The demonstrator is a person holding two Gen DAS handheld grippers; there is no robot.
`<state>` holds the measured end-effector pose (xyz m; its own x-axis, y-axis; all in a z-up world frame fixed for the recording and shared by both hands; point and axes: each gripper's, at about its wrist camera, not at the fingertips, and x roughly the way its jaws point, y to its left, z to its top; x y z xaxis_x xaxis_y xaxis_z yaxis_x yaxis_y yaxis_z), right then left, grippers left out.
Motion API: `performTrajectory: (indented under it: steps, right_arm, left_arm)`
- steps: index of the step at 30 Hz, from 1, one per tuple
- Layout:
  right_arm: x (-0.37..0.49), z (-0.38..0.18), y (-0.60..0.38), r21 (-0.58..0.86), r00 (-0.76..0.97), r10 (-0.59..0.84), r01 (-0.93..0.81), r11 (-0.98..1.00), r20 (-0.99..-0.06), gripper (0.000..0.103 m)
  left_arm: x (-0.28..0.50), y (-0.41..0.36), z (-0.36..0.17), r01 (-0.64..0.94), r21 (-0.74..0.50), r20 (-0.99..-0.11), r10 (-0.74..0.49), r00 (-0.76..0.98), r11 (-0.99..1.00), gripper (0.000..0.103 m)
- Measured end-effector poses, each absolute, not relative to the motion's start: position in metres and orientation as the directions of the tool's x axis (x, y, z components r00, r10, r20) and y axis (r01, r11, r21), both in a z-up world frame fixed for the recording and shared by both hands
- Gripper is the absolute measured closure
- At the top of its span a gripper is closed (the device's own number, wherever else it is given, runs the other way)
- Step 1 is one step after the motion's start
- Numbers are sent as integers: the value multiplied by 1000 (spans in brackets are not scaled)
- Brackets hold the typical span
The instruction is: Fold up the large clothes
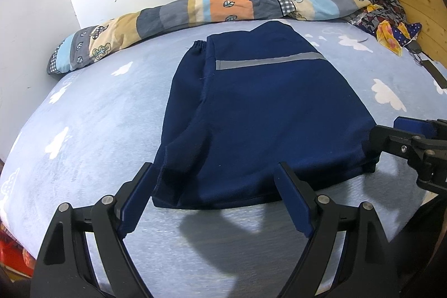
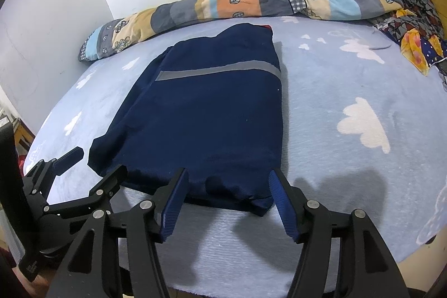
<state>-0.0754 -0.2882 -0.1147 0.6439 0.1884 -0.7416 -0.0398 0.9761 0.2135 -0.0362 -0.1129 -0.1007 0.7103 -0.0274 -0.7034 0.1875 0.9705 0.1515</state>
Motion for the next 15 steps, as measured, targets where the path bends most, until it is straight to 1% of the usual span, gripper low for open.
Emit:
performTrajectory:
  steps: [6, 9, 15]
  right_arm:
    - [-75, -114, -289, 209, 643, 188, -43, 977, -743, 39]
    - [-75, -114, -289, 205, 642, 185, -44, 978, -744, 36]
    - [-76, -113, -286, 192, 645, 173, -42, 981, -744, 35]
  left_arm:
    - [-36, -111, -100, 183, 149, -702, -27, 712, 972, 16]
    - [-35, -110, -100, 183, 147, -704, -27, 710, 972, 16]
    - [-34, -108, -98, 174, 142, -703, -24, 711, 975, 16]
